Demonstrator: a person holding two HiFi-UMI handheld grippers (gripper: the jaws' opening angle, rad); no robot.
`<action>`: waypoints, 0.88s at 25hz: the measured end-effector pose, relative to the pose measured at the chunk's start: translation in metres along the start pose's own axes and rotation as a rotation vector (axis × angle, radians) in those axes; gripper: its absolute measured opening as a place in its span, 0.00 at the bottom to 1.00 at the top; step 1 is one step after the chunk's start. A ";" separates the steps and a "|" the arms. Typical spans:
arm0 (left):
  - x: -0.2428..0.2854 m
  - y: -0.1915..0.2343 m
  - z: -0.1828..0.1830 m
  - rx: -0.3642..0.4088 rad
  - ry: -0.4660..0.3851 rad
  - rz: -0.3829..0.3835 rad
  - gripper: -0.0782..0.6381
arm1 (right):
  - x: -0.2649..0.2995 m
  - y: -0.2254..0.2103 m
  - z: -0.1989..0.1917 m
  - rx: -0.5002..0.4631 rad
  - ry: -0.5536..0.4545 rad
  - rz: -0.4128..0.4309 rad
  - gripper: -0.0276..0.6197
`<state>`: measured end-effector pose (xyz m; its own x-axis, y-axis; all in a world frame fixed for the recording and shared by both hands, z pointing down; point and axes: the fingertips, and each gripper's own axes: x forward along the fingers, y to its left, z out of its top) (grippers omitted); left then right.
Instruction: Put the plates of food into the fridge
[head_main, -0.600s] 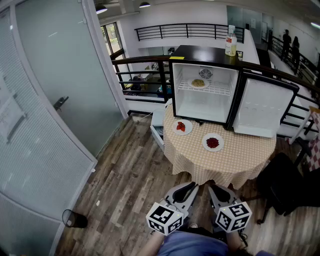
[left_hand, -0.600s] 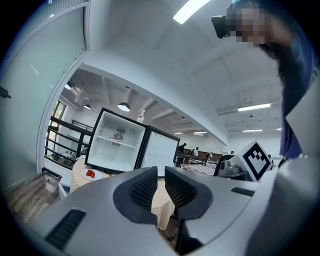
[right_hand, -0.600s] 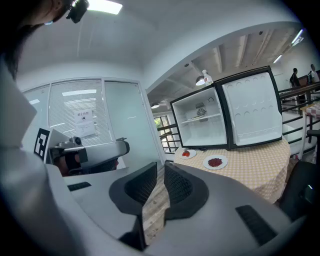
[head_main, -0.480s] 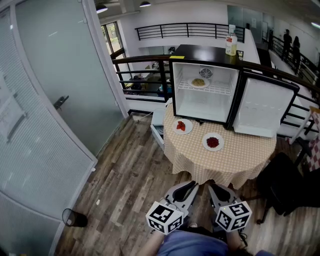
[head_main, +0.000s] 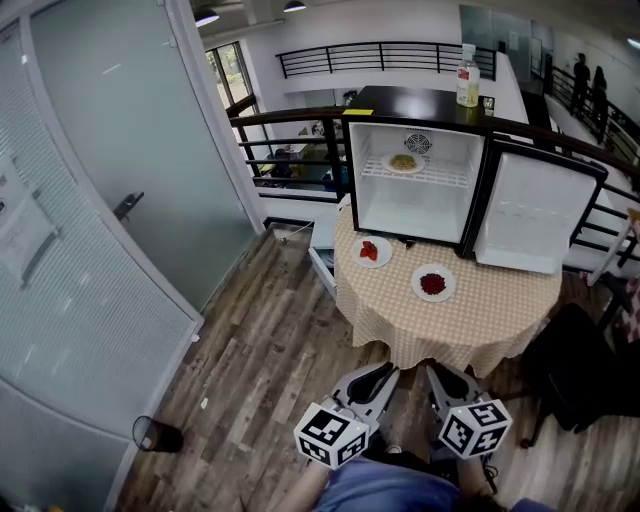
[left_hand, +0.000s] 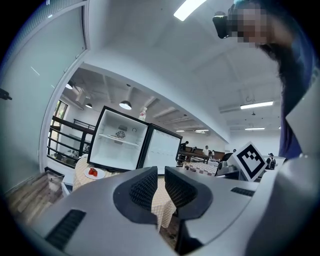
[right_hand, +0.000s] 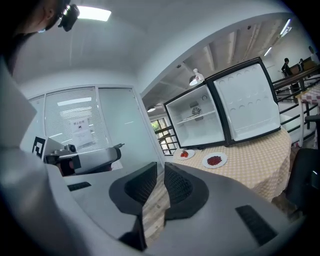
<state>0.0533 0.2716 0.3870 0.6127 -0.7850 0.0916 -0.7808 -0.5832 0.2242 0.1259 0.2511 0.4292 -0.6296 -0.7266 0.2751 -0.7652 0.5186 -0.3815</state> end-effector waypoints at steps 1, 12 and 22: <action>0.000 0.002 -0.001 -0.003 0.003 0.005 0.17 | 0.001 -0.001 -0.001 0.006 0.004 0.001 0.13; 0.033 0.024 -0.020 -0.034 0.075 -0.003 0.17 | 0.027 -0.037 -0.011 0.082 0.053 -0.027 0.13; 0.102 0.073 -0.027 0.003 0.161 -0.068 0.17 | 0.073 -0.097 0.009 0.164 0.051 -0.109 0.13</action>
<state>0.0621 0.1552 0.4389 0.6758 -0.7002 0.2301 -0.7369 -0.6347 0.2328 0.1554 0.1439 0.4778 -0.5531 -0.7487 0.3654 -0.7997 0.3542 -0.4848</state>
